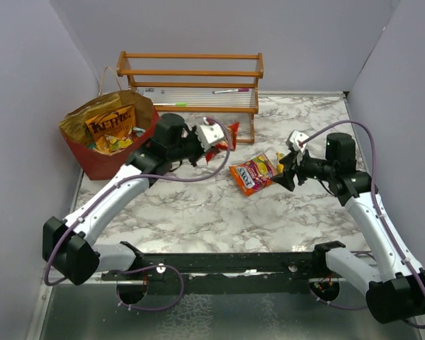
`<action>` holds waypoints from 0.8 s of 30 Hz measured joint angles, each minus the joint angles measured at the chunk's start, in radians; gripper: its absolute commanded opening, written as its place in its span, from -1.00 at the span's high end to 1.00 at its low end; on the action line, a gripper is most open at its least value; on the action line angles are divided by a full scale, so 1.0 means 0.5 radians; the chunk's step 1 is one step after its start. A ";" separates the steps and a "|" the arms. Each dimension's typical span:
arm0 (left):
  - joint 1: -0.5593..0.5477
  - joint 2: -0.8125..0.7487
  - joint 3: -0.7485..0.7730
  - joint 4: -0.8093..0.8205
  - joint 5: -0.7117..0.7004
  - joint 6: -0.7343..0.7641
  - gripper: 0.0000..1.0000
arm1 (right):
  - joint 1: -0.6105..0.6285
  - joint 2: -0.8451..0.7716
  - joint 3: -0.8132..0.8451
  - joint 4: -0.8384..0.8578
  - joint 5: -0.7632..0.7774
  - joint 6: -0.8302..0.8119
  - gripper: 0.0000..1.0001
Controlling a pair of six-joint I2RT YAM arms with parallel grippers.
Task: Place the snacks into the paper bag
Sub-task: Place the snack in the paper bag.
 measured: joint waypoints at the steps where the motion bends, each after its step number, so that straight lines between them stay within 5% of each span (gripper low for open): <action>1: 0.050 -0.035 0.034 -0.034 -0.002 0.014 1.00 | 0.000 -0.016 -0.012 0.008 -0.008 -0.001 -0.32; 12: 0.774 -0.398 0.569 -0.308 -0.232 0.047 1.00 | 0.000 -0.088 -0.146 0.039 -0.004 -0.002 -0.34; 24: 0.871 -0.365 0.681 -0.586 -1.012 0.516 1.00 | 0.000 -0.078 -0.168 0.054 0.021 -0.006 -0.41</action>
